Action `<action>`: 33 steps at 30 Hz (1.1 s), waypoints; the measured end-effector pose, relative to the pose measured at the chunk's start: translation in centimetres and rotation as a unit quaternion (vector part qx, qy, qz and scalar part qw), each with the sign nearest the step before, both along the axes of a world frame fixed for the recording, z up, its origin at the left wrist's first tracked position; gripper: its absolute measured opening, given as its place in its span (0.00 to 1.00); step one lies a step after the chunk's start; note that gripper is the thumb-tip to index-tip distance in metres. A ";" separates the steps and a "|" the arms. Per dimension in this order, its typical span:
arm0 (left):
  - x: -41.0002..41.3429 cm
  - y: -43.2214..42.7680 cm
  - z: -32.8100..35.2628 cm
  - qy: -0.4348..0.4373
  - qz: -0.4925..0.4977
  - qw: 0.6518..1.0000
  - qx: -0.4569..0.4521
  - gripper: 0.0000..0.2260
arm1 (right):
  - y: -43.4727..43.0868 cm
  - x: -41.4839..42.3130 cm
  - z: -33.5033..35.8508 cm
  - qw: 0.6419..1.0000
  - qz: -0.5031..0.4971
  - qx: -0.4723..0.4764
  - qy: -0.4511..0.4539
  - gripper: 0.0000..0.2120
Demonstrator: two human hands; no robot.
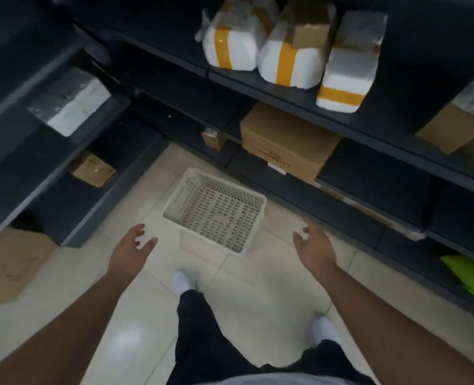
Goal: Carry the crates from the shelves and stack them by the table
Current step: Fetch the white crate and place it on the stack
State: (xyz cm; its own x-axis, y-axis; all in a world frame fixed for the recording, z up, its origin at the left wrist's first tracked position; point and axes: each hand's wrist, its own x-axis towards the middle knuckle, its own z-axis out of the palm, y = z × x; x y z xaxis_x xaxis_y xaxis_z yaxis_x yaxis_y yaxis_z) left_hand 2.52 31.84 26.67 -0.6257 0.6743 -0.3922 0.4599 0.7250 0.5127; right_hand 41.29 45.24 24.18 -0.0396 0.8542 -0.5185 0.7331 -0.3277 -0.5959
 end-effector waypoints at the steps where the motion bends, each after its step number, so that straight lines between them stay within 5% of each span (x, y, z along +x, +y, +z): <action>1: -2.4 1.9 -1.9 -0.015 -0.013 1.000 -0.015 0.24 | 0.7 -1.8 -1.4 1.000 -0.014 -0.005 -0.010 0.26; 13: -22.5 21.4 -31.3 -0.031 -0.095 0.989 -0.108 0.25 | 2.5 -18.1 -26.7 0.971 -0.188 -0.116 -0.094 0.25; 21: -27.1 28.7 -50.9 0.055 -0.102 0.987 -0.110 0.33 | 8.1 -21.9 -48.1 0.970 -0.214 -0.029 -0.108 0.30; 25: -27.1 30.4 -54.9 0.070 -0.132 0.983 -0.107 0.11 | 9.3 -22.2 -52.7 0.961 -0.241 -0.029 -0.130 0.19; 33: -24.9 26.7 -49.7 0.018 -0.136 0.989 -0.063 0.07 | 4.7 -19.1 -46.9 0.962 -0.243 -0.010 -0.124 0.16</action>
